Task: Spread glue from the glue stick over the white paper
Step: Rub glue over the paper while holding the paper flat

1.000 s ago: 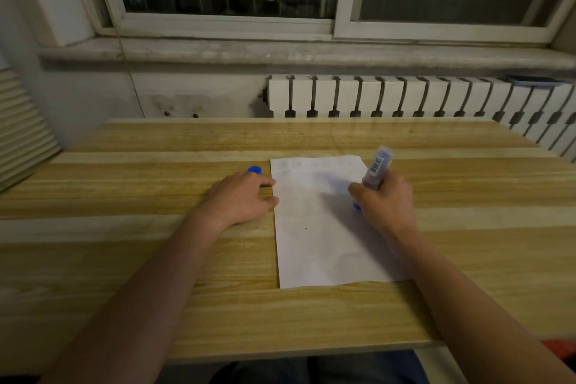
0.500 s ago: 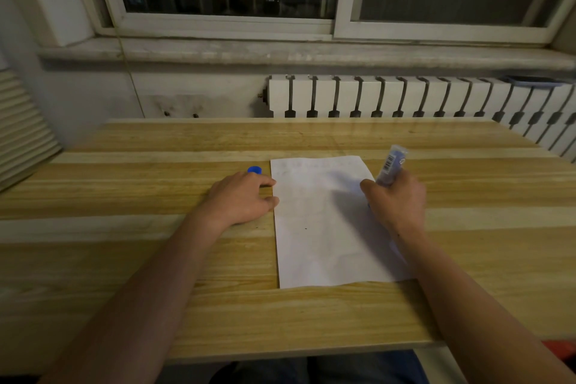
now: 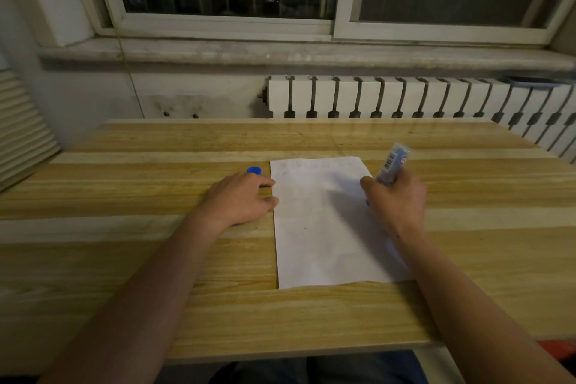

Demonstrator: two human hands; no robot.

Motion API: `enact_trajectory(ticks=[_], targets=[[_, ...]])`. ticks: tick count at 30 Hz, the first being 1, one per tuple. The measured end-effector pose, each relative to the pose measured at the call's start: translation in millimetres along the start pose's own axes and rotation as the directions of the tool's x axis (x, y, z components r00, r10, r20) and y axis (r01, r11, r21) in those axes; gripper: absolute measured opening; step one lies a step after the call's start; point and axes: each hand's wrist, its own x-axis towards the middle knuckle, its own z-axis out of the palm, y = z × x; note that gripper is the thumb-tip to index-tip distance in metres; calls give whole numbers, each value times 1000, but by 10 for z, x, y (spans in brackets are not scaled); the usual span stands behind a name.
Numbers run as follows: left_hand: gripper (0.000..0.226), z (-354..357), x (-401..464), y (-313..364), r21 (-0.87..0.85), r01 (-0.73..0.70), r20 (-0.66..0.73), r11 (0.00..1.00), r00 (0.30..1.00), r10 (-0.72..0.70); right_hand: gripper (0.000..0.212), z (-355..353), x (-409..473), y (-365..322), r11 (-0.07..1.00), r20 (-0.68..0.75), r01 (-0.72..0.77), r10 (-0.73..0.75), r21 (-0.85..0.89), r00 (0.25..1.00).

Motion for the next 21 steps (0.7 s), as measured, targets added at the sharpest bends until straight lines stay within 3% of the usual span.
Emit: enact_trajectory(ticks=[3, 7, 21], targets=[[53, 18, 5, -14, 4, 4, -1, 1000, 1000, -4, 28, 27, -90, -87, 990, 34, 26, -31, 136, 999], [52, 48, 33, -47, 6, 12, -16, 1000, 1000, -12, 28, 110, -274, -204, 974, 198, 70, -114, 216, 974], [53, 56, 55, -51, 1, 6, -24, 1000, 1000, -6, 18, 420, -566, -420, 941, 426, 179, -293, 286, 856]])
